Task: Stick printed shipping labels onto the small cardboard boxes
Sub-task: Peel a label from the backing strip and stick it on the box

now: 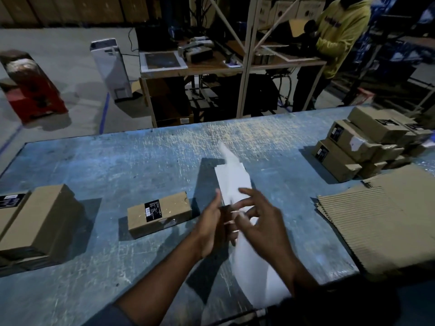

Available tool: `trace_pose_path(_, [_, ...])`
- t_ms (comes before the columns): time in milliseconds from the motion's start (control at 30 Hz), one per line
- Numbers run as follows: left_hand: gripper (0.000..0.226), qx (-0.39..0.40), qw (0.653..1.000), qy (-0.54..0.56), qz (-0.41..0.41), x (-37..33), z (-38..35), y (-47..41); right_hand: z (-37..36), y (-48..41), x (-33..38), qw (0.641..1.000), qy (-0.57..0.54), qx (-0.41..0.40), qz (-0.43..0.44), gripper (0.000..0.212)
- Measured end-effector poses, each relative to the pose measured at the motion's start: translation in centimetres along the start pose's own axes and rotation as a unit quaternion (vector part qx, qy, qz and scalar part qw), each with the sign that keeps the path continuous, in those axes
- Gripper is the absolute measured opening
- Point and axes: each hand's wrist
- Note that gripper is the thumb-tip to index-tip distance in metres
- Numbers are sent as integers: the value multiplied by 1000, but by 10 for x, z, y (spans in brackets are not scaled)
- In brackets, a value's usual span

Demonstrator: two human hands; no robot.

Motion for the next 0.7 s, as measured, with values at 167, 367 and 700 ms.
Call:
trace_pose_path(167, [39, -34, 998, 11, 41, -2, 25, 3, -24, 26, -8, 980, 130, 127, 77, 43])
trace_pose_path(367, [41, -30, 996, 29, 83, 7, 39, 5, -11, 8, -37, 994, 61, -69, -55, 29])
trace_pose_path(700, [87, -170, 904, -392, 23, -7, 21, 1, 12, -6, -84, 967, 1, -116, -227, 50])
Point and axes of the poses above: each hand's wrist, its own y-axis away from the middle knuckle, its own z-axis out of the back of the hand, x = y × z, and after that the axes turned 1 degree about z, right-handed
